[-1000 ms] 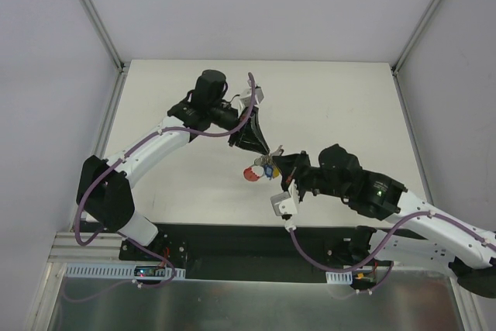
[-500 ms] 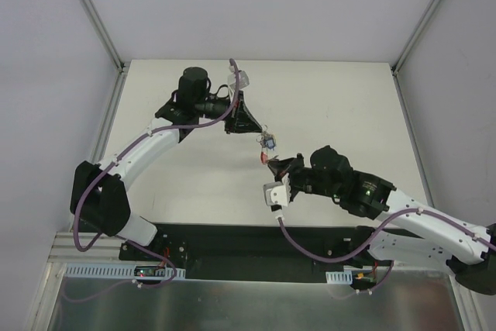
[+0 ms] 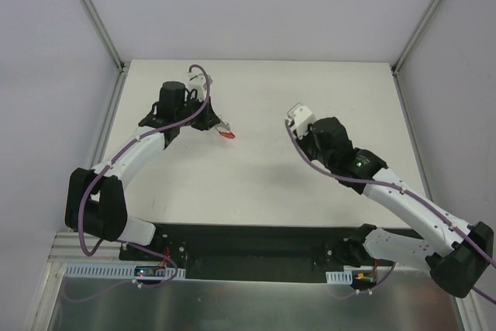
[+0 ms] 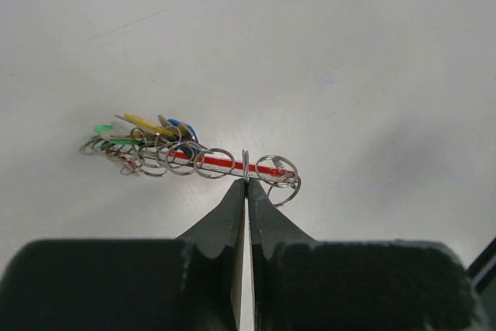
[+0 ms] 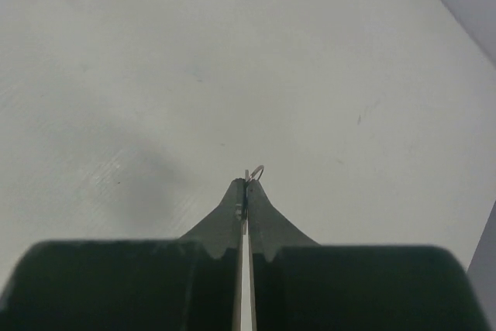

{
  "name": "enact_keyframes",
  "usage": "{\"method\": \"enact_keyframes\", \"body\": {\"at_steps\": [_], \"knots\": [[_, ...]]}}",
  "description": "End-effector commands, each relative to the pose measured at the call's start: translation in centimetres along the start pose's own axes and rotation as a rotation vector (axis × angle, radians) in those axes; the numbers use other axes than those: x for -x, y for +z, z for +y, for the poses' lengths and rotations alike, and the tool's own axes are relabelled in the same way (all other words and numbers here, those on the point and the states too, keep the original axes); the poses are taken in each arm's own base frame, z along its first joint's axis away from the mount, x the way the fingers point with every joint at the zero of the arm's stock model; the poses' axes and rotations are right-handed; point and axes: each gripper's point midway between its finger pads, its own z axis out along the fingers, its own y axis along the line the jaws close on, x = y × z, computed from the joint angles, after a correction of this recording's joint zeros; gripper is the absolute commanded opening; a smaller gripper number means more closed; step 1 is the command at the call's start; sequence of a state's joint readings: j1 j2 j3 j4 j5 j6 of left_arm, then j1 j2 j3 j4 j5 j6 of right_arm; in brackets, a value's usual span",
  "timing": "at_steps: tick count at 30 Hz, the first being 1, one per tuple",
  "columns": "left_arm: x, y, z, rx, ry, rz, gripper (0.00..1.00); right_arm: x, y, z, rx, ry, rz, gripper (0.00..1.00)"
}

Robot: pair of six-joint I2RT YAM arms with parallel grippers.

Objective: Remove the keys from the keyring

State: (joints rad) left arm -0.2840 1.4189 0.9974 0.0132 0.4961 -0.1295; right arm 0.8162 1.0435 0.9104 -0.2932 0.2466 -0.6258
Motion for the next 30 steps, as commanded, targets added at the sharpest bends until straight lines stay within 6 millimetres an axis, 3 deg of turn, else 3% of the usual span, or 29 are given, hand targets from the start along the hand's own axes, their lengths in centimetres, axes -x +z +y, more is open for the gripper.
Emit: {"method": "enact_keyframes", "body": {"at_steps": [1,5,10,15,18,19,20,21,25,27,28,30], "knots": [[0.2,-1.2,2.7,0.179,0.006,-0.023,0.00,-2.0,-0.1,-3.9,-0.149,0.418,0.089,0.01],[-1.8,-1.8,4.0,0.256,-0.015,-0.004,0.00,-6.8,1.2,-4.3,-0.150,0.506,0.287,0.01],[-4.1,-2.0,5.5,0.335,-0.066,0.019,0.00,-9.6,3.7,-5.1,-0.131,0.652,0.383,0.01],[-5.4,-1.8,6.1,0.354,-0.086,0.046,0.00,-12.4,5.9,-7.7,-0.194,0.713,0.458,0.01],[-6.2,-1.9,6.9,0.400,-0.128,0.051,0.00,-12.7,6.6,-8.8,-0.202,0.724,0.476,0.06],[-6.4,-2.1,7.3,0.425,-0.140,0.050,0.00,-13.0,6.9,-9.0,-0.207,0.721,0.486,0.11],[-6.5,-2.3,7.5,0.437,-0.164,0.043,0.00,-12.6,7.0,-9.5,-0.215,0.715,0.476,0.22],[-7.0,-2.3,7.7,0.442,-0.175,0.049,0.00,-12.4,7.0,-9.7,-0.220,0.710,0.472,0.25],[-7.2,-2.4,7.9,0.447,-0.200,0.049,0.00,-11.3,6.7,-11.0,-0.240,0.707,0.449,0.27],[-7.4,-2.3,7.9,0.441,-0.213,0.052,0.00,-10.6,6.3,-11.4,-0.240,0.710,0.444,0.41],[-7.4,-2.4,8.0,0.449,-0.222,0.049,0.00,-10.5,6.0,-11.3,-0.233,0.712,0.450,0.53],[-7.9,-2.5,8.4,0.456,-0.248,0.056,0.00,-9.5,5.1,-11.6,-0.236,0.716,0.426,0.61]]}}
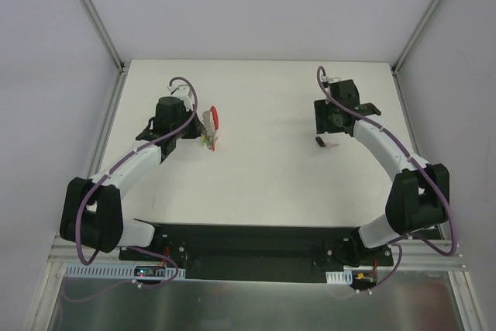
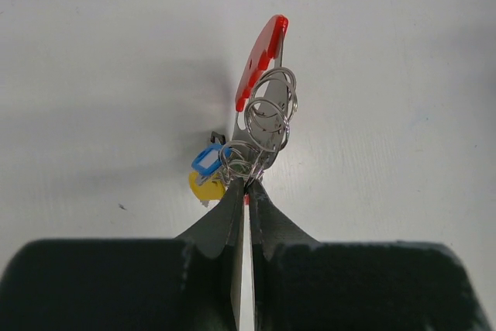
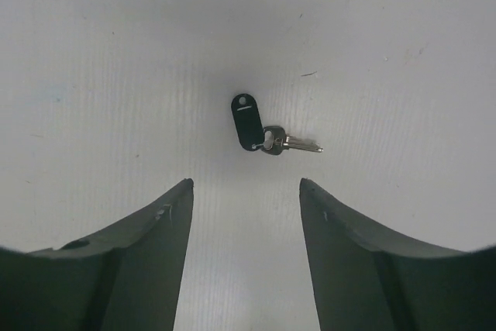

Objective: Remove the keys from the keyring

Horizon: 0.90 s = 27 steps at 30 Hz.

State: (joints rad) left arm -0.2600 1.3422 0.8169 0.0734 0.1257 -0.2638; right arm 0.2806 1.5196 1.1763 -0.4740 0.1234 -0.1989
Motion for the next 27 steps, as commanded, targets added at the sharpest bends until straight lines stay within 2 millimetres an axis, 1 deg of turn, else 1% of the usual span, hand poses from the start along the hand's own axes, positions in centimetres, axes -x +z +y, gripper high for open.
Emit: {"method": "enact_keyframes", "body": {"at_steps": [1,2,3,4,5,6,8,9,10,11,13,14,15,16,18,20,21,22,23,24,25,26,27], "knots": [[-3.4,0.1,2.3,0.070,-0.081,0.093,0.00,1.9,-3.2,0.0,0.021,0.020,-0.056,0.67],[-3.7,0.4,2.5,0.068,-0.094,0.103,0.00,2.5,-4.6,0.0,0.032,0.033,-0.097,0.73],[-3.9,0.5,2.6,0.058,-0.110,0.111,0.00,2.5,-5.4,0.2,0.048,0.037,-0.113,0.93],[-3.9,0.6,3.0,0.063,-0.135,0.115,0.00,2.5,-6.2,0.6,0.074,0.042,-0.130,0.96],[-4.3,1.0,3.4,0.067,-0.151,0.132,0.00,2.6,-7.0,0.9,0.090,0.047,-0.149,0.96],[-4.4,1.1,3.3,0.054,-0.162,0.140,0.00,3.1,-8.8,1.1,0.110,0.050,-0.199,0.96],[-4.5,1.4,3.5,0.048,-0.186,0.149,0.00,3.1,-10.2,2.1,0.156,0.047,-0.237,0.96],[-4.7,1.4,3.5,0.041,-0.188,0.153,0.00,3.4,-11.8,2.7,0.206,0.051,-0.278,0.96],[-4.7,1.5,3.5,0.042,-0.208,0.155,0.00,3.2,-12.4,3.6,0.257,0.045,-0.287,0.96],[-4.7,1.6,3.6,0.040,-0.219,0.155,0.02,3.0,-13.0,3.9,0.279,0.040,-0.298,0.96],[-4.7,1.4,3.5,0.027,-0.240,0.158,0.12,2.5,-14.5,4.5,0.308,0.023,-0.322,0.96],[-4.6,1.3,3.5,0.028,-0.242,0.154,0.15,1.9,-14.6,4.6,0.313,0.019,-0.313,0.96],[-4.5,1.1,3.5,0.028,-0.237,0.146,0.20,1.6,-15.1,4.8,0.331,0.004,-0.317,0.96],[-3.9,0.7,3.5,0.031,-0.222,0.123,0.22,1.1,-16.2,4.8,0.342,-0.003,-0.333,0.96],[-3.2,0.3,3.7,0.044,-0.206,0.100,0.24,0.8,-17.2,4.8,0.352,-0.007,-0.360,0.96],[-2.3,-0.4,3.9,0.067,-0.191,0.064,0.32,0.7,-18.8,4.2,0.340,0.011,-0.400,0.96],[-1.5,-0.7,3.7,0.065,-0.184,0.046,0.36,1.0,-19.7,3.9,0.332,0.020,-0.424,0.96],[-1.0,-1.2,3.6,0.063,-0.171,0.037,0.46,0.8,-20.2,3.8,0.331,0.032,-0.422,0.96],[0.2,-1.6,3.2,0.052,-0.161,0.010,0.52,0.8,-21.2,3.7,0.337,0.038,-0.439,0.96],[1.1,-1.9,2.9,0.041,-0.149,-0.014,0.59,1.0,-22.0,3.7,0.347,0.043,-0.451,0.96],[1.6,-2.8,2.5,0.032,-0.135,-0.023,0.63,0.7,-22.5,3.8,0.355,0.054,-0.446,0.96],[2.9,-3.4,1.3,-0.017,-0.115,-0.049,0.99,0.6,-23.1,3.9,0.369,0.078,-0.453,0.96],[3.7,-3.9,0.7,-0.040,-0.096,-0.066,0.99,0.6,-23.8,4.2,0.395,0.081,-0.463,0.96]]}}
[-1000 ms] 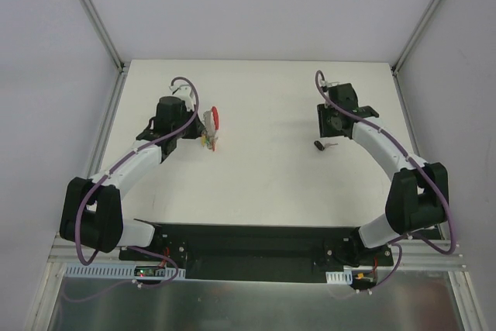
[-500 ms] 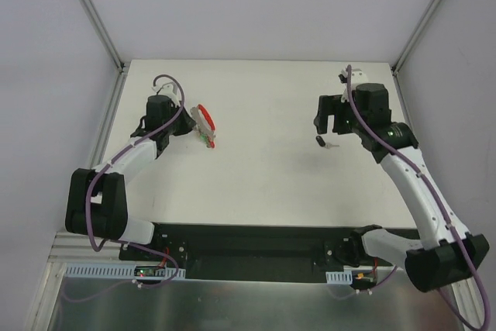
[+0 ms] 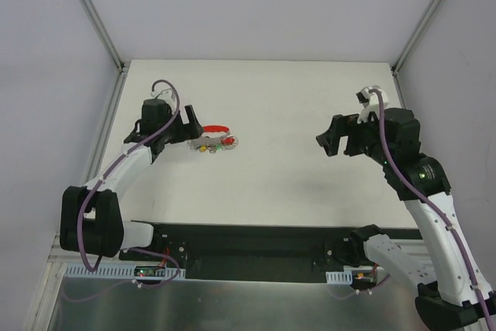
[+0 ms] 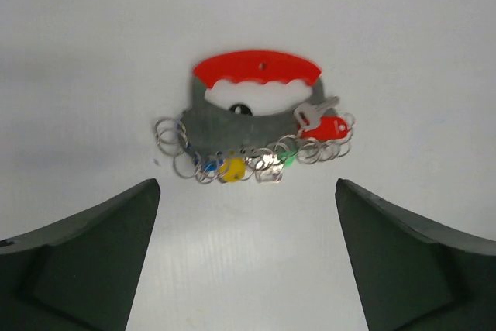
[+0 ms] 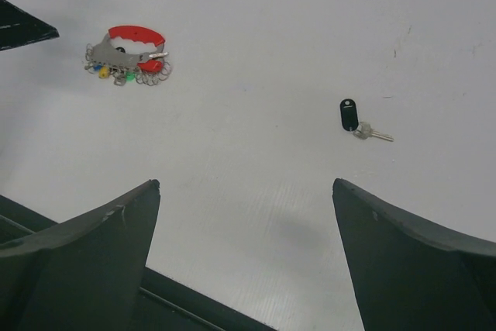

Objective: Remove the keys from the keyring

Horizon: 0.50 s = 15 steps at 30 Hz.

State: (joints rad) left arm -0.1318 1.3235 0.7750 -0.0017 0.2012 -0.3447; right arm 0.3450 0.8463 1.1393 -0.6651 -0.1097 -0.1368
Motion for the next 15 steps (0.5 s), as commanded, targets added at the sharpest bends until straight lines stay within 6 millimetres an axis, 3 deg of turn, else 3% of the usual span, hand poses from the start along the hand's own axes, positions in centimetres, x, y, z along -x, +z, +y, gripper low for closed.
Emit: {"method": "enact_keyframes", "body": {"at_steps": [1,5,7,10,11,15], "knots": [[5.6,-4.3,-4.6,-0.135,0.107,-0.152,0.99,1.8,-3.1,2.0,0.073,0.067,-0.063,0.96],[7.7,-8.5,-10.3,-0.367,0.253,-0.219,0.99,2.9,-4.8,3.1,0.120,0.095,-0.131,0.96],[7.0,-11.2,-13.9,-0.527,0.360,-0.232,0.99,3.6,-5.7,3.2,0.119,0.112,-0.178,0.96],[5.9,-14.5,-17.4,-0.712,0.447,-0.261,0.99,4.3,-6.6,3.4,0.129,0.183,-0.237,0.96],[5.0,-15.1,-18.4,-0.760,0.461,-0.256,0.99,4.1,-6.5,3.5,0.134,0.197,-0.239,0.96],[4.6,-17.4,-20.4,-0.854,0.428,-0.312,0.99,4.0,-6.5,4.0,0.160,0.236,-0.247,0.96]]}}
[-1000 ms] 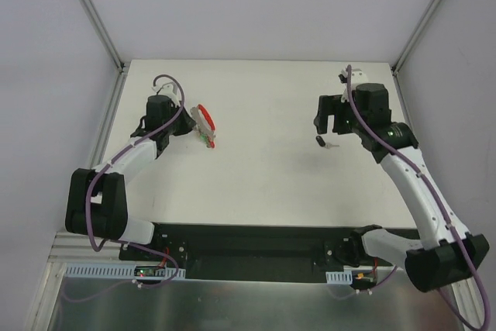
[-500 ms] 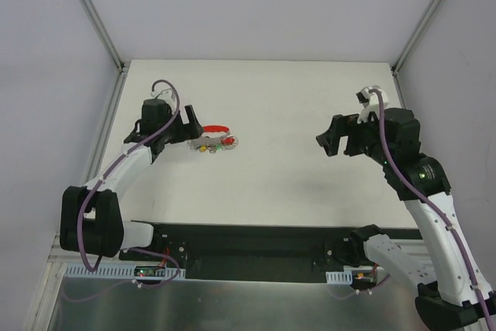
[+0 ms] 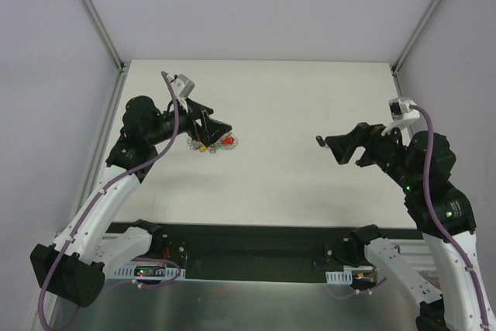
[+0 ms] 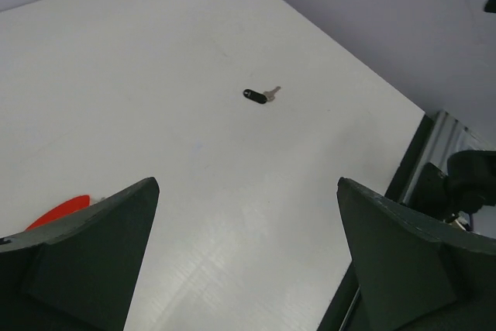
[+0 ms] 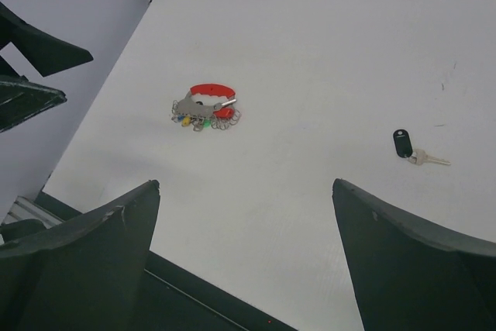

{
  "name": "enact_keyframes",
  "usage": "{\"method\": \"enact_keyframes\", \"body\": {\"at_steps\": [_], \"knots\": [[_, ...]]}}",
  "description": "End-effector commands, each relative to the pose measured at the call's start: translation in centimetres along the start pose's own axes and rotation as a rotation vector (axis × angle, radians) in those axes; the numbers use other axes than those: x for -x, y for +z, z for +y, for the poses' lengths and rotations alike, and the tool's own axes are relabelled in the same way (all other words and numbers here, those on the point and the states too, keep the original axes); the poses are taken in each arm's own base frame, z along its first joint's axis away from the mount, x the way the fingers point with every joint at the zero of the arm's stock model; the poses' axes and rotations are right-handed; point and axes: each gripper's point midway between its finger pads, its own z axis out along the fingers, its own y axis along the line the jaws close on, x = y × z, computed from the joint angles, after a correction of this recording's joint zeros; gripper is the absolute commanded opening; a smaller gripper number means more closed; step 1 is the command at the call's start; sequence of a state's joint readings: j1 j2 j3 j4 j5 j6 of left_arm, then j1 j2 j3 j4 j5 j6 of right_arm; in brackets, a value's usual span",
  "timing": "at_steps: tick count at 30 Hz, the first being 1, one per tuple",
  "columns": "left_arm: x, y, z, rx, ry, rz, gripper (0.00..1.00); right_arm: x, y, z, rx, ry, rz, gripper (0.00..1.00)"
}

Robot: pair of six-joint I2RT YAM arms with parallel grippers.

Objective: Remove the keys from the keyring

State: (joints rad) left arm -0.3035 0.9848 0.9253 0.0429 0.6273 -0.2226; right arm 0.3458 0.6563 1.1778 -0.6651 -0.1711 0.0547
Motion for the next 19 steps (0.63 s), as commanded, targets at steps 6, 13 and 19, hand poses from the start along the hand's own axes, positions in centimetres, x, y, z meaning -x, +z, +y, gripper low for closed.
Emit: {"method": "enact_keyframes", "body": {"at_steps": [6,13,19], "knots": [[2.4,-2.1,-6.2,-0.223,0.004,-0.165,0.99,0.5,0.7,0.9,0.027,0.115,-0.026,0.96],[2.3,-2.4,-6.7,-0.242,0.018,-0.165,0.99,1.3,0.6,1.1,0.031,0.109,-0.047,0.96],[2.7,-2.7,-7.4,-0.272,0.034,-0.161,0.99,0.9,1.1,1.3,0.043,0.132,-0.022,0.96]]}}
